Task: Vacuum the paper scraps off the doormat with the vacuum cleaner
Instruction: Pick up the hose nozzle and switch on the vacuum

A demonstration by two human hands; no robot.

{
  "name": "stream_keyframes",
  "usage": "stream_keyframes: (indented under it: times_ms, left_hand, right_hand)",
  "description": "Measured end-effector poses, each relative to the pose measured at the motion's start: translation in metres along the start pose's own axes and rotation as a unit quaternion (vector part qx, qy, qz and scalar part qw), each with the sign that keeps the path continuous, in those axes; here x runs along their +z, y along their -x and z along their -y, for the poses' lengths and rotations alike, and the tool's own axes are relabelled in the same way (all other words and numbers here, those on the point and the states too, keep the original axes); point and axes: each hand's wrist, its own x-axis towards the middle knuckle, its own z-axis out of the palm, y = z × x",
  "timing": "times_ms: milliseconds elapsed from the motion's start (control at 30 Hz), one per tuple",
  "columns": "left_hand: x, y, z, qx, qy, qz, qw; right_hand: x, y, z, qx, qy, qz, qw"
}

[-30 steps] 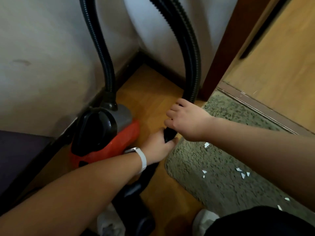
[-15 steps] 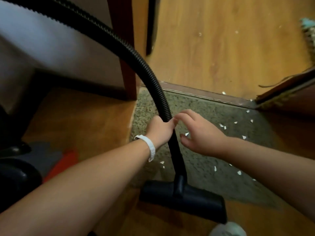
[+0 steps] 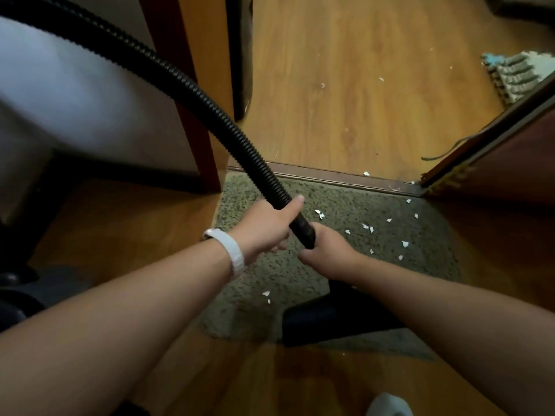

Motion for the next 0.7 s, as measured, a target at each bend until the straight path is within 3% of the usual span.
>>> stream_keyframes:
  times_ms: [33,67,133,167,233,367,500,600,700]
  left_hand:
    - [-0.006,0.009,0.000,0.058,-0.144,-0.019,0.988]
    - [-0.014,0.016,0.001,0.153,-0.293,-0.075,0.941]
    - [-0.031,0.031,-0.003,0.400,-0.453,-0.174,0.778]
    - [-0.039,0.031,-0.004,0.478,-0.483,-0.172,0.713]
    - [-0.050,0.020,-0.003,0.495,-0.556,-0.135,0.654]
    - [-0.057,0.006,0.011,0.398,-0.676,-0.093,0.613]
    - [-0.058,0.011,0.021,0.385,-0.686,-0.044,0.615]
    - [-0.047,0.017,0.030,0.340,-0.688,-0.001,0.641]
    - [-0.029,0.020,0.029,0.274,-0.676,-0.008,0.684]
  right_hand:
    - [-0.007,-0.001,-0.004,-0.009,0.008,0.001,1.000]
    - [-0.015,-0.003,-0.007,-0.019,0.021,0.000,1.000]
    - [-0.027,-0.006,-0.014,-0.035,0.047,0.016,0.998]
    - [-0.031,-0.006,-0.018,-0.039,0.056,0.034,0.997]
    - [-0.035,-0.004,-0.020,-0.049,0.076,0.073,0.993]
    - [-0.040,-0.005,-0.007,-0.093,0.137,0.146,0.975]
    - [-0.037,-0.007,0.002,-0.144,0.208,0.202,0.946]
    - [-0.038,-0.007,-0.006,-0.173,0.253,0.192,0.932]
    - [-0.040,-0.009,-0.018,-0.209,0.303,0.119,0.922]
